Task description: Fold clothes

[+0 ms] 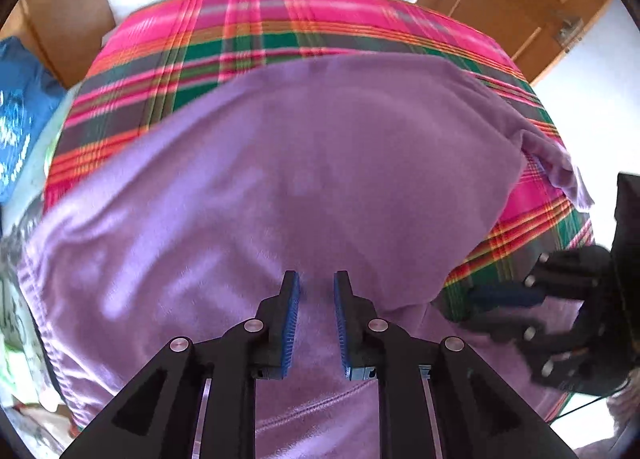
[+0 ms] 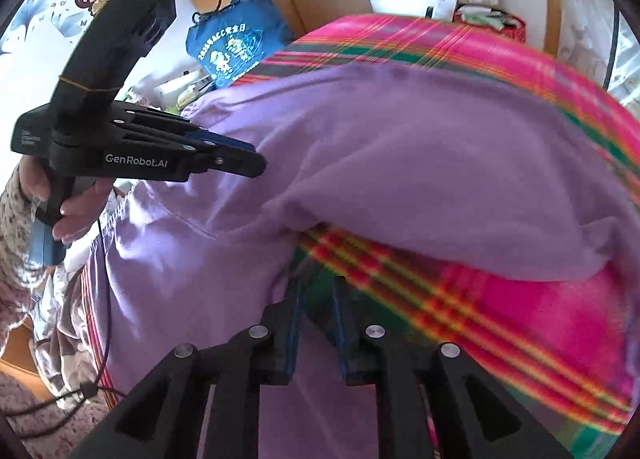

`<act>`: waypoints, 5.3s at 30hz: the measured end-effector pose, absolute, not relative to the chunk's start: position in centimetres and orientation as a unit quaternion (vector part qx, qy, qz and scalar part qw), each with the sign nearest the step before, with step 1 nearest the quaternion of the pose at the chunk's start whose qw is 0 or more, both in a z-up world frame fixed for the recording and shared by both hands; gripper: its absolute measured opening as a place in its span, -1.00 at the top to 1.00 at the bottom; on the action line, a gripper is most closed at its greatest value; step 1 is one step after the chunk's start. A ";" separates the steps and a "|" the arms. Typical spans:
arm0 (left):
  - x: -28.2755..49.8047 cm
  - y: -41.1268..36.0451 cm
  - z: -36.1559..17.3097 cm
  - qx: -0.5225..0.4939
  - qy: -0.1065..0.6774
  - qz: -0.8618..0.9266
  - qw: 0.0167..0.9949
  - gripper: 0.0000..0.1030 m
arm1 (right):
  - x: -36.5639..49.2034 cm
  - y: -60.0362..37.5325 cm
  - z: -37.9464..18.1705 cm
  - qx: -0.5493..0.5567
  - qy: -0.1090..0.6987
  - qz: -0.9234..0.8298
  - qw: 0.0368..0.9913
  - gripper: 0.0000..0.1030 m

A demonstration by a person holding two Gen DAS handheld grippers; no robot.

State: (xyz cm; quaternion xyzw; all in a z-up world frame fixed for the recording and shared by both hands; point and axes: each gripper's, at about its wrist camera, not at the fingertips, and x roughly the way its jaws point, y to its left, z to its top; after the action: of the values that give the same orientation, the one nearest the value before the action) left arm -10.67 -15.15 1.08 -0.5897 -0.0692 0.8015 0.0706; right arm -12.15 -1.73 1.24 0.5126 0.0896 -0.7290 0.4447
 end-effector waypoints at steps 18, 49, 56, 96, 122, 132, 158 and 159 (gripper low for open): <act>-10.7 -16.1 0.5 -0.587 -0.099 0.800 0.079 0.63 | -9.5 -1.5 1.7 0.504 0.069 -0.733 0.452 0.92; -9.8 -12.9 2.9 -0.562 -0.085 0.820 0.072 0.60 | -11.0 0.0 0.0 0.547 -0.148 -0.660 0.494 0.37; -9.0 -9.3 4.8 -0.526 -0.016 0.847 0.080 0.60 | -11.4 6.5 2.9 0.497 -0.154 -0.737 0.432 0.36; -10.2 1.4 0.8 -0.488 0.210 0.837 0.133 0.45 | -13.2 38.7 0.4 0.411 -0.269 -0.871 -0.020 0.28; -10.4 -0.3 2.6 -0.499 0.199 0.834 0.123 0.91 | -14.8 39.3 2.9 0.381 -0.192 -0.902 -0.063 0.91; -9.1 -1.5 1.5 -0.518 0.194 0.822 0.137 0.91 | -15.6 40.6 1.6 0.404 -0.187 -0.891 -0.089 0.92; -9.1 -1.0 0.8 -0.539 0.171 0.812 0.145 0.89 | -25.5 36.4 0.1 0.451 -0.140 -0.882 -0.009 0.46; -9.1 -1.1 0.8 -0.540 0.169 0.812 0.145 0.89 | -25.4 36.2 0.1 0.450 -0.132 -0.883 -0.011 0.51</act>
State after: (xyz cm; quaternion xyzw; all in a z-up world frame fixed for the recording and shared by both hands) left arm -9.09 -1.06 0.78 -0.5395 0.1692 0.8120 0.1446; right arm -25.41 36.25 0.13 0.4502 -0.1317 -0.8831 -0.0110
